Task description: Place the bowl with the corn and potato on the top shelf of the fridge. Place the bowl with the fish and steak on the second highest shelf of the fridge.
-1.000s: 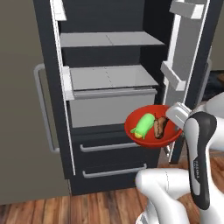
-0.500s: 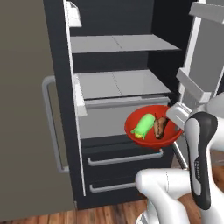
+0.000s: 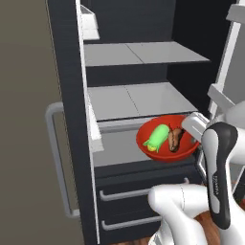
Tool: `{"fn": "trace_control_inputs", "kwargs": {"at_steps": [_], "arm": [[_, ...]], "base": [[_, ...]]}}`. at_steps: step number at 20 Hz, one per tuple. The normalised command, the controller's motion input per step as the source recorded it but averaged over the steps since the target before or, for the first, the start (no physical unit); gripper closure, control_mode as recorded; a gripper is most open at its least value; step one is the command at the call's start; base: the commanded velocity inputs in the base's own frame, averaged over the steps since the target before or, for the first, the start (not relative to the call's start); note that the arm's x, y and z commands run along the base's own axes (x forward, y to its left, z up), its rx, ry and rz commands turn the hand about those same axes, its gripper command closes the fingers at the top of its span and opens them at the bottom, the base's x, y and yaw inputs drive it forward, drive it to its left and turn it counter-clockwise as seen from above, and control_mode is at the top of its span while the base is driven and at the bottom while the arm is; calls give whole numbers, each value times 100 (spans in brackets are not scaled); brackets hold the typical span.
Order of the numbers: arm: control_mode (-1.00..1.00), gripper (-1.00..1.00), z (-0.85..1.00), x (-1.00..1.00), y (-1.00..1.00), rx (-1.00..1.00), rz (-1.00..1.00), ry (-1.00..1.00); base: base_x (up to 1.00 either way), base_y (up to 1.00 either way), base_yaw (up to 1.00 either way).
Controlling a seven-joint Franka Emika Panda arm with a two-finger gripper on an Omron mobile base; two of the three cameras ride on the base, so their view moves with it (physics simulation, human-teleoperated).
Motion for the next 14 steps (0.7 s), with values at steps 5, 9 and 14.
{"fn": "trace_control_inputs", "kwargs": {"at_steps": [5,9,14], "arm": [[100,100,0,0,0,0,0,0],[100,100,0,0,0,0,0,0],[100,100,0,0,0,0,0,0]], "base": [[36,37,-5],[40,31,-5],[52,27,-4]]}}
